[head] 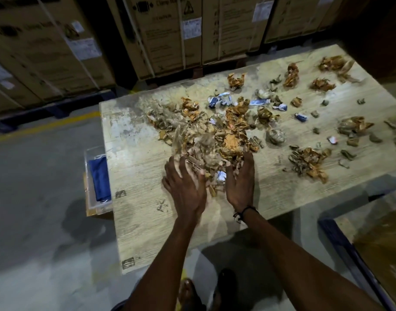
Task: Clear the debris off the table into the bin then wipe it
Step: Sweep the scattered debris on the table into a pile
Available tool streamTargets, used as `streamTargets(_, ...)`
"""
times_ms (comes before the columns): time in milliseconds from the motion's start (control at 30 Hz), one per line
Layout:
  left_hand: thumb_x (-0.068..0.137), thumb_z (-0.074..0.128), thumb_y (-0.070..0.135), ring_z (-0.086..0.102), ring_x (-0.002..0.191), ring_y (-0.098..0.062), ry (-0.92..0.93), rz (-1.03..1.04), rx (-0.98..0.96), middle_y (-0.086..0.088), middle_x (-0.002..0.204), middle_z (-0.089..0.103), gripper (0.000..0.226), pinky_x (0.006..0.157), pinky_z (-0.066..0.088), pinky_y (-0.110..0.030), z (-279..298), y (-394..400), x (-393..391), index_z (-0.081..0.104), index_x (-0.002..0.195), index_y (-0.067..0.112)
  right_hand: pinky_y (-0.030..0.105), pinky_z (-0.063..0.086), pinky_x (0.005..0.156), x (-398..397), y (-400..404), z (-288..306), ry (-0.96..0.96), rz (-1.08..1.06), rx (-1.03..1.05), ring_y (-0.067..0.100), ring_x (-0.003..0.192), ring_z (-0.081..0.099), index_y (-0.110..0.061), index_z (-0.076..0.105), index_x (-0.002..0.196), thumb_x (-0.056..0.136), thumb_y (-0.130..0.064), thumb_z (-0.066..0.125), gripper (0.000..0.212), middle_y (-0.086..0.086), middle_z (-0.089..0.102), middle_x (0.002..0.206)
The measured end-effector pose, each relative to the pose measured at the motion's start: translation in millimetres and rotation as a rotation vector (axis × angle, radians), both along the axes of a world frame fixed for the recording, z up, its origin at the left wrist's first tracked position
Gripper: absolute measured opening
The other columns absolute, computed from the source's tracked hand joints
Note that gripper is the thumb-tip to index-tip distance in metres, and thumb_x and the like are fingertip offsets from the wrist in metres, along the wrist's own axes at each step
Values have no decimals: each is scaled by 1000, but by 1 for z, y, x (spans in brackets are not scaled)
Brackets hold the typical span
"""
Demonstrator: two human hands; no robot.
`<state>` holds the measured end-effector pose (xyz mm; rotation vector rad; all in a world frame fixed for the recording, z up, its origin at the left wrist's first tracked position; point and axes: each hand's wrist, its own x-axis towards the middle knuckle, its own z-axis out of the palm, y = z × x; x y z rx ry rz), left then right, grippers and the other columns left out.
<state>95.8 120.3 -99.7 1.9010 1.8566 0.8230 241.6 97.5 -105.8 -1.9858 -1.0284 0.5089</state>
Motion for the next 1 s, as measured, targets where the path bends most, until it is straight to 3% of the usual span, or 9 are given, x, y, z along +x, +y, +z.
streamTargets(167, 104, 40, 54, 29, 153, -31, -181, 125, 21, -13, 169, 21, 68, 122, 30, -55, -2, 59, -55, 33, 159, 13, 47, 9, 129, -17, 15, 2, -135, -32, -114, 26, 159, 10, -16, 14, 166, 94, -78, 28, 96, 10, 11, 173)
streamTargets(300, 105, 42, 58, 18, 159, -26, -324, 132, -45, -10, 175, 9, 77, 126, 20, -38, 0, 132, -72, 20, 166, 16, 46, 10, 130, -20, 29, -2, -251, -79, -139, 24, 159, 14, -15, 15, 165, 93, -84, 21, 100, 9, 14, 173)
streamTargets(400, 104, 38, 64, 13, 161, -23, -351, 72, -78, -7, 175, 10, 81, 130, 14, -52, -5, 185, -79, 14, 168, 21, 47, 13, 130, -22, 31, -7, -291, -110, -154, 23, 159, 16, -17, 16, 164, 96, -79, 28, 93, 7, 16, 172)
streamTargets(533, 105, 31, 69, 35, 154, -27, -270, -79, -85, -6, 169, 33, 66, 124, 24, -61, -8, 227, -73, 29, 162, 35, 48, 16, 129, -21, 32, -9, -320, -119, -162, 24, 158, 19, -19, 20, 163, 98, -71, 37, 85, 6, 19, 172)
streamTargets(600, 104, 25, 73, 46, 146, -29, -191, -180, -73, -6, 162, 45, 65, 119, 33, -62, -10, 234, -64, 40, 156, 35, 48, 15, 129, -22, 34, -9, -309, -127, -167, 23, 158, 18, -22, 21, 163, 99, -70, 37, 82, 4, 19, 172)
streamTargets(733, 105, 27, 69, 53, 136, -26, -134, -342, -64, -2, 156, 52, 65, 114, 41, -53, -11, 223, -38, 51, 150, 29, 48, 16, 129, -22, 37, -6, -318, -141, -178, 23, 159, 17, -24, 21, 164, 98, -73, 32, 83, 4, 19, 172)
streamTargets(833, 108, 34, 62, 49, 139, -25, -92, -404, -65, -1, 159, 48, 60, 112, 36, -38, -11, 203, -19, 49, 152, 25, 50, 17, 129, -21, 35, -6, -313, -112, -179, 24, 159, 18, -23, 20, 164, 97, -74, 31, 85, 5, 19, 172)
streamTargets(1000, 108, 36, 58, 44, 144, -16, -393, -352, -98, 1, 161, 44, 57, 118, 38, -40, 2, 183, -23, 40, 157, 28, 51, 21, 127, -22, 34, -4, -281, -133, -144, 22, 158, 20, -24, 20, 164, 98, -76, 31, 85, 3, 20, 172)
